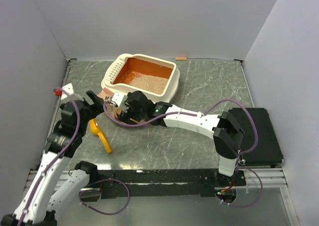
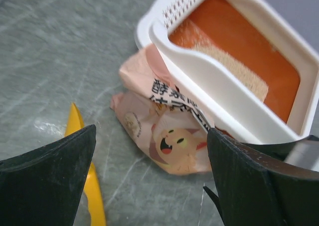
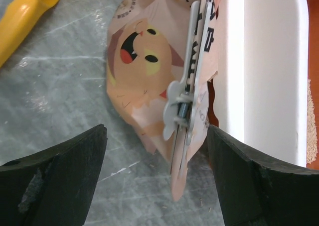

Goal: Fill the litter box with clean litter

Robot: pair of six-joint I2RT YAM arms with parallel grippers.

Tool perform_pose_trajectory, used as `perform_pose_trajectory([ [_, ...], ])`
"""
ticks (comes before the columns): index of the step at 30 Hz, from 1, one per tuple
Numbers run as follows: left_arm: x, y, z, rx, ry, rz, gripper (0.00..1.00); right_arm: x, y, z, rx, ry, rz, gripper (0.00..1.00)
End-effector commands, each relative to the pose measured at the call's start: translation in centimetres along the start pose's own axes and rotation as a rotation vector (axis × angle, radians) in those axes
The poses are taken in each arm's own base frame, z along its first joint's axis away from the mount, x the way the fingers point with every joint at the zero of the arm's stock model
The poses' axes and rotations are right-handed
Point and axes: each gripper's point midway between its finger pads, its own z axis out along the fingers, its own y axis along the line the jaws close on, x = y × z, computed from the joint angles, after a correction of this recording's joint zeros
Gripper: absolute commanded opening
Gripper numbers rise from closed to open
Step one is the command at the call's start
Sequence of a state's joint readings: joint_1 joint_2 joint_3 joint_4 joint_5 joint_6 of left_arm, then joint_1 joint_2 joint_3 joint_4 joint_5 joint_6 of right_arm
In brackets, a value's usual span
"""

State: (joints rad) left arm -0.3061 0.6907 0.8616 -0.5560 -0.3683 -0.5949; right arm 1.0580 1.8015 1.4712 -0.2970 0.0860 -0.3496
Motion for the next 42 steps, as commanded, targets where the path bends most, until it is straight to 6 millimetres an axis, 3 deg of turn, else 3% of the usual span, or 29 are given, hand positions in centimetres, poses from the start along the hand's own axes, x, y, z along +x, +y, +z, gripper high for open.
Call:
perform_pose_trajectory([
  [1, -3.4, 1.4, -2.0, -0.030, -0.180, -0.067, 0.97, -3.4, -2.1, 0.2, 0.109, -0.092, -0.018, 0.82],
  [12, -2.9, 0.8, -2.0, 0.006, -0.155, -0.074, 0.97, -3.9, -3.0, 0.6, 0.172, -0.103, -0.018, 0.55],
  [15, -2.9, 0.9, -2.0, 0.002, -0.156, -0.070, 0.97, -3.6, -3.0, 0.7, 0.185, -0.096, -0.022, 0.31],
  [16, -2.9, 0.9, -2.0, 0.003, -0.157, -0.071, 0.97, -3.6, -3.1, 0.7, 0.197, -0.095, -0.025, 0.05],
  [17, -2.8, 0.9, -2.0, 0.005, -0.155, -0.071, 0.97, -3.4, -3.9, 0.4, 0.243, -0.084, -0.024, 0.00],
  [20, -2.7, 0.9, -2.0, 0.006, -0.153, -0.069, 0.97, -3.4, -4.8, -0.8, 0.305, -0.099, -0.019, 0.00],
  [24, -2.6, 0.7, -1.8, 0.014, -0.143, -0.063, 0.97, -4.4, -5.4, -4.7, 0.318, -0.175, 0.038, 0.00],
  [26, -2.6, 0.7, -1.8, 0.011, -0.140, -0.060, 0.97, -3.6, -5.3, -5.8, 0.321, -0.167, 0.058, 0.00],
  [27, -2.4, 0.6, -1.7, 0.013, -0.134, -0.058, 0.97, -3.9, -6.0, -7.3, 0.349, -0.182, 0.078, 0.00],
  [29, -2.4, 0.6, -1.7, 0.016, -0.132, -0.056, 0.97, -2.3, -6.4, -8.3, 0.382, -0.148, 0.111, 0.00],
  [31, -2.3, 0.6, -1.6, 0.015, -0.131, -0.056, 0.97, -1.3, -7.9, -10.6, 0.468, -0.131, 0.164, 0.00],
  [32, -2.3, 0.5, -1.6, 0.019, -0.130, -0.053, 0.97, 0.5, -7.9, -11.1, 0.484, -0.084, 0.172, 0.00],
  [34, -2.3, 0.4, -1.6, 0.026, -0.129, -0.054, 0.97, 1.9, -9.3, -13.5, 0.544, -0.081, 0.258, 0.00],
  [35, -2.2, 0.4, -1.6, 0.025, -0.124, -0.052, 0.97, 4.1, -9.2, -13.8, 0.548, -0.032, 0.274, 0.00],
  [36, -2.2, 0.4, -1.5, 0.023, -0.124, -0.052, 0.97, 4.9, -10.4, -15.4, 0.581, -0.052, 0.362, 0.00],
  [39, -2.1, 0.4, -1.4, 0.023, -0.117, -0.050, 0.97, 9.3, -11.0, -17.3, 0.590, -0.011, 0.542, 0.00],
  [40, -2.1, 0.3, -1.4, 0.027, -0.116, -0.050, 0.97, 11.4, -12.8, -18.1, 0.631, 0.009, 0.612, 0.00],
  [42, -2.1, 0.2, -1.3, 0.031, -0.113, -0.050, 0.97, 14.6, -12.7, -18.5, 0.614, 0.032, 0.709, 0.00],
])
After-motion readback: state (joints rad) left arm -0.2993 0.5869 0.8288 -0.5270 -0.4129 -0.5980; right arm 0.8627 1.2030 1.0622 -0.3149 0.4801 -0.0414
